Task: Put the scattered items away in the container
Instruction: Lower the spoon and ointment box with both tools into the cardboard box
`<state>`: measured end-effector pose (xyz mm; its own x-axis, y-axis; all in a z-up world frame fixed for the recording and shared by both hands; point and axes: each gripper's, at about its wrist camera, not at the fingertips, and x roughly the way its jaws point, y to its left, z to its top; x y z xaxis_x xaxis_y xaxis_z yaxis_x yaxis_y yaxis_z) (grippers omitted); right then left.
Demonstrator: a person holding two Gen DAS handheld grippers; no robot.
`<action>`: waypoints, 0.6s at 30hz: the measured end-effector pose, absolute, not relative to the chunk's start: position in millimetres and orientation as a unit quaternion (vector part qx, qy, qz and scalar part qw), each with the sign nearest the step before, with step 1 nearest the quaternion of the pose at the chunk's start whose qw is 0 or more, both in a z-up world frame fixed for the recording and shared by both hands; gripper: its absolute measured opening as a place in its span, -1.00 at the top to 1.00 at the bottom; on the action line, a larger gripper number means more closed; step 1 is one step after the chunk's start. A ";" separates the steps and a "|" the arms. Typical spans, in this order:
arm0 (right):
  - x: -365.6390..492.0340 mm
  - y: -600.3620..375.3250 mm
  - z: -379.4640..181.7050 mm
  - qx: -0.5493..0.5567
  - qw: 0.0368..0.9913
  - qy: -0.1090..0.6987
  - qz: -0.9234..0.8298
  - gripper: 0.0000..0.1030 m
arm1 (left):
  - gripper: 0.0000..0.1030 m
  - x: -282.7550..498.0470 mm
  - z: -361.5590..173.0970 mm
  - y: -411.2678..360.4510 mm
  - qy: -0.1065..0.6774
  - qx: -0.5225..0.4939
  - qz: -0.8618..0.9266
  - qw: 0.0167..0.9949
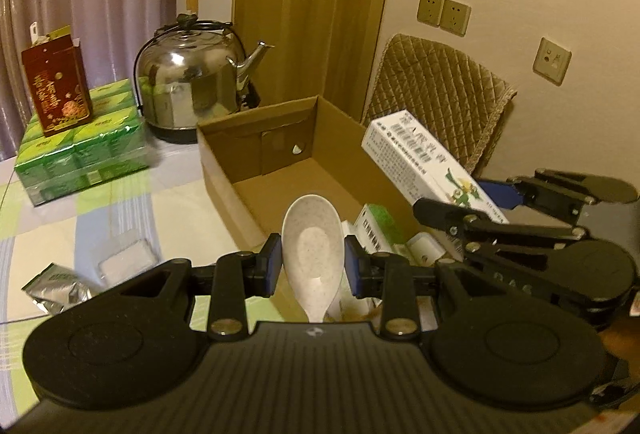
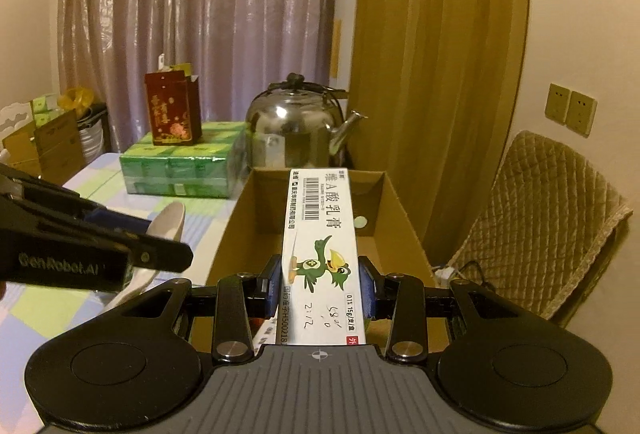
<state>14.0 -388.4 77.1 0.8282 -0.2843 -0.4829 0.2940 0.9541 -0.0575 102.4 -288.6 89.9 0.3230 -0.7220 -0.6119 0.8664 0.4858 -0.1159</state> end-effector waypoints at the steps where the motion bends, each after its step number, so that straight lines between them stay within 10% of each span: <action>1: 15.2 -391.2 77.5 0.011 0.956 0.250 -0.153 0.31 | 0.47 104.2 91.8 -291.8 0.308 0.114 -0.496 0.804; 18: 42.0 -435.9 67.7 0.028 0.952 0.260 -0.162 0.31 | 0.47 145.3 99.3 -351.5 0.325 0.061 -0.512 0.793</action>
<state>42.0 -435.9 67.7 0.8128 -0.2935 -0.5032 0.3229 0.9460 -0.0303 145.3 -351.5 99.3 0.2652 -0.7722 -0.5774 0.8510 0.4690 -0.2363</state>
